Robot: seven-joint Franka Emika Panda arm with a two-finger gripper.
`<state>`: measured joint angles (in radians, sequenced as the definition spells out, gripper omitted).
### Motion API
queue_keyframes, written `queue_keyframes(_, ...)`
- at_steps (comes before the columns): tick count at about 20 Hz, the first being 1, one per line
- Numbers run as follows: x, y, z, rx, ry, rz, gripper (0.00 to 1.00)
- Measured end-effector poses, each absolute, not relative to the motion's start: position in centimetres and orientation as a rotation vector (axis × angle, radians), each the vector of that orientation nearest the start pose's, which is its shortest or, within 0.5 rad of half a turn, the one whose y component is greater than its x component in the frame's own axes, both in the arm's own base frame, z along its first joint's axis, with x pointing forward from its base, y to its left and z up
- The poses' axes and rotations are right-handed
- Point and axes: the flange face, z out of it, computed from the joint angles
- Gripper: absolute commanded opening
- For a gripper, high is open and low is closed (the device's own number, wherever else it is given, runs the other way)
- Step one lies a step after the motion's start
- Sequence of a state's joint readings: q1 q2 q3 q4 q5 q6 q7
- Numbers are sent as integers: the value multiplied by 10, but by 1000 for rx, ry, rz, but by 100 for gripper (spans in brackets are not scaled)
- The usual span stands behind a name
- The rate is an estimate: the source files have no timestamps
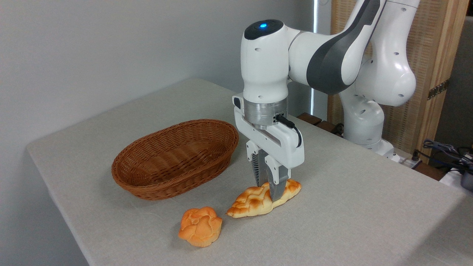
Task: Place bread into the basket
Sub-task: 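Close the gripper on the middle of the braided bread roll, then lift the braided roll and carry it over the wicker basket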
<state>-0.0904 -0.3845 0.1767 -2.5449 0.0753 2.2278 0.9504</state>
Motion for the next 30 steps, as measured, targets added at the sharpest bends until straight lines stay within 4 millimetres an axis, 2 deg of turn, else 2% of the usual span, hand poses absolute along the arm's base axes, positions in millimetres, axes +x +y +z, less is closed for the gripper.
queue_keyframes(8, 420, 33, 414, -2779, 1396, -98, 37)
queue_keyframes(24, 447, 29, 493, -2773, 1418, -55, 35)
queue_keyframes(30, 455, 26, 505, -2795, 1408, -102, 35)
